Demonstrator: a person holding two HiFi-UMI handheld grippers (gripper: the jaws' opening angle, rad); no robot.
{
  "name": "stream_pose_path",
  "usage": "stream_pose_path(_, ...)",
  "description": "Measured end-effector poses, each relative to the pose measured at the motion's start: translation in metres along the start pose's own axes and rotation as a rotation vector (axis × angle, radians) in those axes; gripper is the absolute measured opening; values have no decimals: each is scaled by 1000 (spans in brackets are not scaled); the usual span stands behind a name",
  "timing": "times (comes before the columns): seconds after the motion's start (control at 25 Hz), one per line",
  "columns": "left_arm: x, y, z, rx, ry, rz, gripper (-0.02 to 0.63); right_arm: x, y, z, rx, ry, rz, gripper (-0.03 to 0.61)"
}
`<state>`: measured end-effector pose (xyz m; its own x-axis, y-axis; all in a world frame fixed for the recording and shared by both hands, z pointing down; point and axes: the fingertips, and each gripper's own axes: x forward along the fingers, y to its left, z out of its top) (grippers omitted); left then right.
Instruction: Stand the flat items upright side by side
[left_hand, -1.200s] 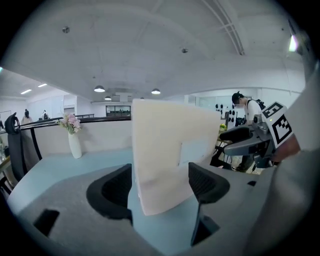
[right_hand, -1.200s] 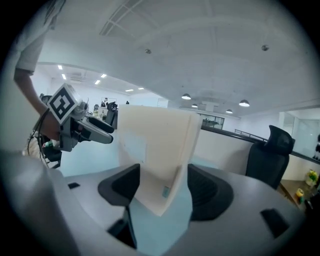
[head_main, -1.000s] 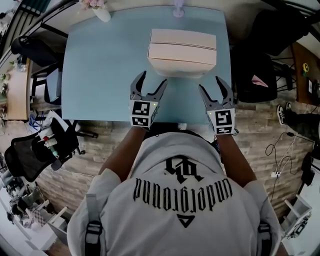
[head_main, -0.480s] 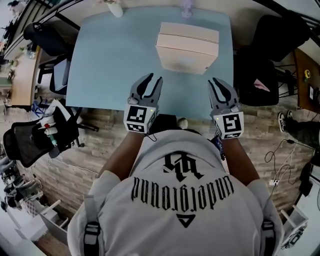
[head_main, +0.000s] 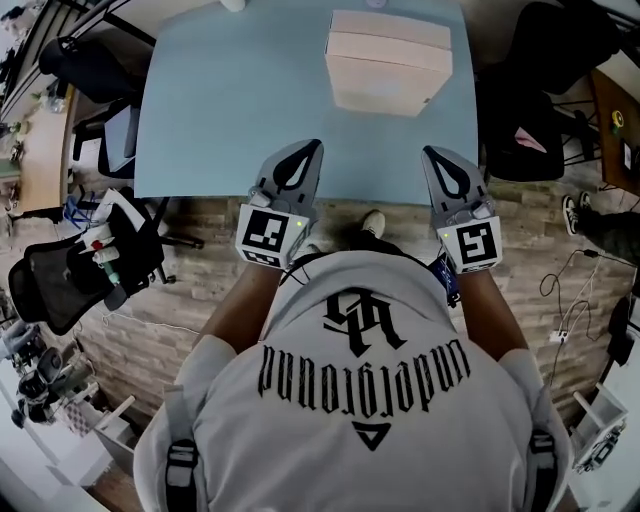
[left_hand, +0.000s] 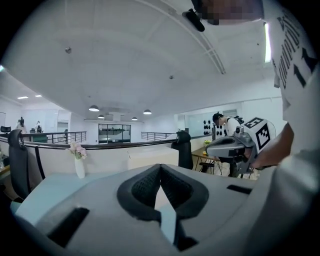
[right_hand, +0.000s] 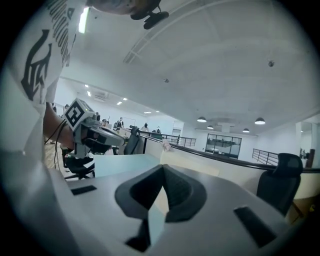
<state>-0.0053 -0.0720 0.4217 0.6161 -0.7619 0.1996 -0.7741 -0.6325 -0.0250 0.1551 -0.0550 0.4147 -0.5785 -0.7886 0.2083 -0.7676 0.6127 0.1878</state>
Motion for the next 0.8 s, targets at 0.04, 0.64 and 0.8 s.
stream_pose_path(0.04,-8,0,-1,6,-2,-14,-2,-2,8,1,13,3,-5,5)
stream_pose_path(0.64,-196,34,-11,7,-61,-90,-2,-51,182,41,29,-42,-83,5)
stream_pose_path(0.8,-236,41,-18,9,-78,-103,-2,-58,226,55,25,-62,-91,5)
